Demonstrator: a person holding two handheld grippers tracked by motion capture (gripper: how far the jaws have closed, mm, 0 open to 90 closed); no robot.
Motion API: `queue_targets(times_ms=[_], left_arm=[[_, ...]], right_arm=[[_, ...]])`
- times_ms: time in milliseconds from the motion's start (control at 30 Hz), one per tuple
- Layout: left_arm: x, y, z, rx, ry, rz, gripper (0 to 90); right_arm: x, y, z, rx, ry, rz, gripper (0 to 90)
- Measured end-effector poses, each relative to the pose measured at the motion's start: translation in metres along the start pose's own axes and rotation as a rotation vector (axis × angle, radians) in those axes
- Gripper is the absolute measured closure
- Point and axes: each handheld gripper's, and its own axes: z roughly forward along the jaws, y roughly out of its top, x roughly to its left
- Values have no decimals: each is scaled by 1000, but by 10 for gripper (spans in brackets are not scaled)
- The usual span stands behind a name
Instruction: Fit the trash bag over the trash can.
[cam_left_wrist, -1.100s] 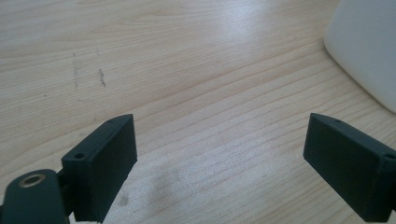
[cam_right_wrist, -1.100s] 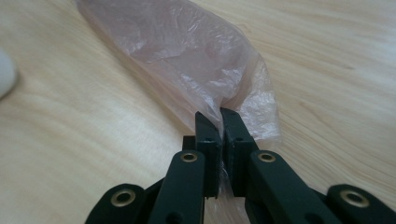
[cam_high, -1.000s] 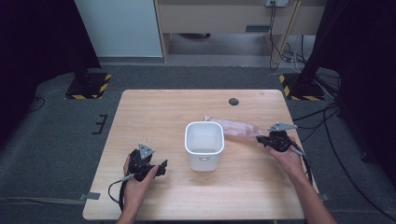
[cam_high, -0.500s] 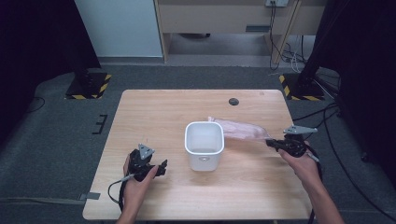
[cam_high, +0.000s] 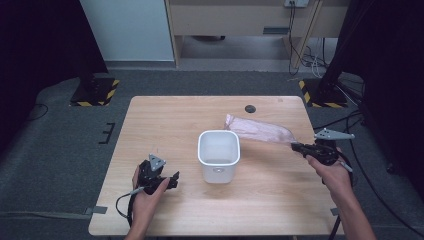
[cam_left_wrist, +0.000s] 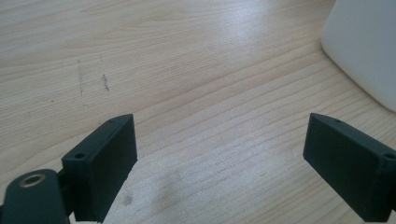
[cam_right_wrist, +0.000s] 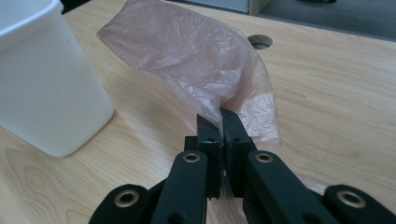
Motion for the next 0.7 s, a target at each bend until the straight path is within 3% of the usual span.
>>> queue_targets(times_ms=[700], left_arm=[[0,1,-2,-5,1,12,91]], right_arm=[[17,24,-25,-91,43,-19,887]])
